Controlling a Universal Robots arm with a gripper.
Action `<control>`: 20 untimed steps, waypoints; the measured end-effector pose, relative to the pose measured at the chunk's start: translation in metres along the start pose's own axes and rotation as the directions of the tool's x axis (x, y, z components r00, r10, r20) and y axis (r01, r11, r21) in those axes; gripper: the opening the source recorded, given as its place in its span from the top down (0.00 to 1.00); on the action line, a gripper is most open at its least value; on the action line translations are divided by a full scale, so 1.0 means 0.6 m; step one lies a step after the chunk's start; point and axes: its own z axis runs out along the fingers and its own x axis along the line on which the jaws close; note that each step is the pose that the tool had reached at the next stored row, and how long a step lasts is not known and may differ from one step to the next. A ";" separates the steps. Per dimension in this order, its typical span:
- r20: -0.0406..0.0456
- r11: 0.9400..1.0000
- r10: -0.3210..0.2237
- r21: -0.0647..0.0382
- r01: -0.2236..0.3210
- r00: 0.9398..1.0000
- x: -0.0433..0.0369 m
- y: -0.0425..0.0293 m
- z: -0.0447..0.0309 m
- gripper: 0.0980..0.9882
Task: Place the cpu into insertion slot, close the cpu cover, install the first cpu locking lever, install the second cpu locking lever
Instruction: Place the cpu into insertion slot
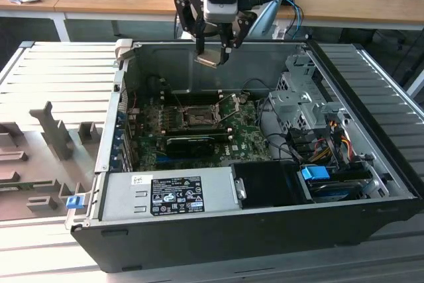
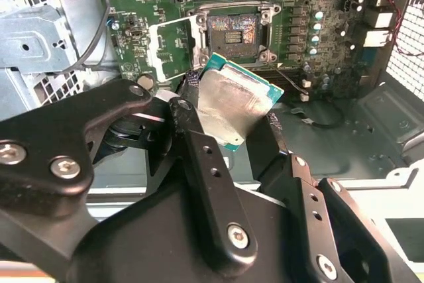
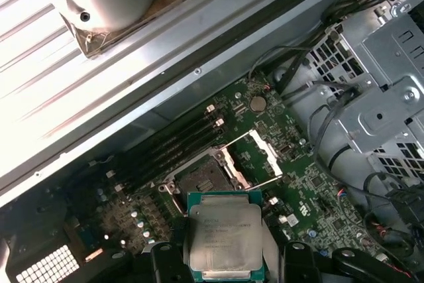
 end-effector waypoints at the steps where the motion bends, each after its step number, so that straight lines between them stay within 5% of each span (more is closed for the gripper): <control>1: 0.000 1.000 0.003 0.000 -0.003 1.000 0.000 0.000 0.000 0.52; 20: 0.007 0.997 0.075 -0.002 -0.075 0.997 0.000 0.000 0.003 0.52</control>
